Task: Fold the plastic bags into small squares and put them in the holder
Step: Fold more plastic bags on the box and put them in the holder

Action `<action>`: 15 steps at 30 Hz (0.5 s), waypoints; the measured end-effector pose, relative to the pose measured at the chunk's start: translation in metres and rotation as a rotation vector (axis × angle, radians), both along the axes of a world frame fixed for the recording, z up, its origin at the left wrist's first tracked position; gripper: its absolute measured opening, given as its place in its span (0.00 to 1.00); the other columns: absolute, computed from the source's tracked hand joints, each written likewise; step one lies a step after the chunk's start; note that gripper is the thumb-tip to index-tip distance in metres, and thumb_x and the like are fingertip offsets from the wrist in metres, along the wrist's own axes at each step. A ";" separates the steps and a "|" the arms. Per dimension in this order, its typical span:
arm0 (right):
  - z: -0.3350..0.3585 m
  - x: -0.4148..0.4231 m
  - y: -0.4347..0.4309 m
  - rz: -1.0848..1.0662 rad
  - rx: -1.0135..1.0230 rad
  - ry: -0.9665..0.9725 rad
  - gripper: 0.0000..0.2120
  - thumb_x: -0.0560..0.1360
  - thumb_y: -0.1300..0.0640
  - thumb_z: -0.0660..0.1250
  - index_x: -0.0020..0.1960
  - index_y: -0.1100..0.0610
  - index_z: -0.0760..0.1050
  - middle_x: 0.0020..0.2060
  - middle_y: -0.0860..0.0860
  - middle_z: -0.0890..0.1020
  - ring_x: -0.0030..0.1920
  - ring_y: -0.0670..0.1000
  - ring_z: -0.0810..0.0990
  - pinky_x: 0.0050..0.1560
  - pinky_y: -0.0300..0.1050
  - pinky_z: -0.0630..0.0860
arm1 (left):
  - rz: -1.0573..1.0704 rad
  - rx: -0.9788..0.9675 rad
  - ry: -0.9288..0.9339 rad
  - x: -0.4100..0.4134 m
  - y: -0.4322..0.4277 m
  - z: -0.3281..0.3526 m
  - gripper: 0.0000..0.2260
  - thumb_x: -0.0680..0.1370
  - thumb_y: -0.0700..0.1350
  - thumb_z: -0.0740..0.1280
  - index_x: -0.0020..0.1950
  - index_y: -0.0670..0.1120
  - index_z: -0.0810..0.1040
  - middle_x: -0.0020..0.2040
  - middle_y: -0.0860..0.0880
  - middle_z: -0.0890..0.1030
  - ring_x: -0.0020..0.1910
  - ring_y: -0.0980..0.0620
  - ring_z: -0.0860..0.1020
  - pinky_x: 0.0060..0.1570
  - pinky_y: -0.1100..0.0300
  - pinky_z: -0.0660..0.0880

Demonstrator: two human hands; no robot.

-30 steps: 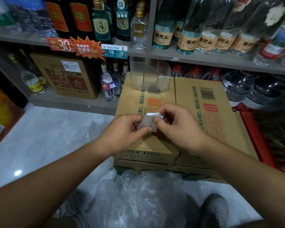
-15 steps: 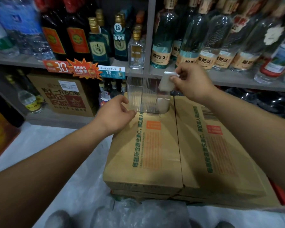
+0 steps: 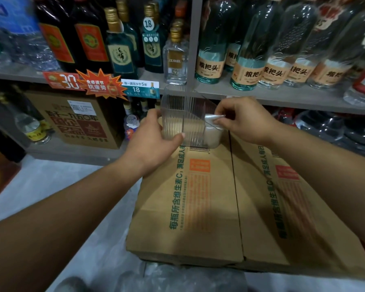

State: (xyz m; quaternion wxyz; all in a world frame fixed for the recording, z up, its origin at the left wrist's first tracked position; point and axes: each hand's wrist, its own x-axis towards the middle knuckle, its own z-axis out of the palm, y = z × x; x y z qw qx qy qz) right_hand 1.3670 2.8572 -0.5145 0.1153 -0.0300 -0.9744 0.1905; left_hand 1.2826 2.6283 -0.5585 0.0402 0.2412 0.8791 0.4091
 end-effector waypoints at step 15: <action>0.012 0.000 0.000 0.030 -0.158 -0.309 0.08 0.74 0.60 0.71 0.51 0.50 0.79 0.46 0.45 0.82 0.46 0.47 0.82 0.47 0.44 0.79 | -0.021 -0.057 -0.004 -0.003 0.002 -0.016 0.29 0.75 0.57 0.72 0.71 0.52 0.65 0.59 0.49 0.77 0.55 0.47 0.80 0.56 0.48 0.78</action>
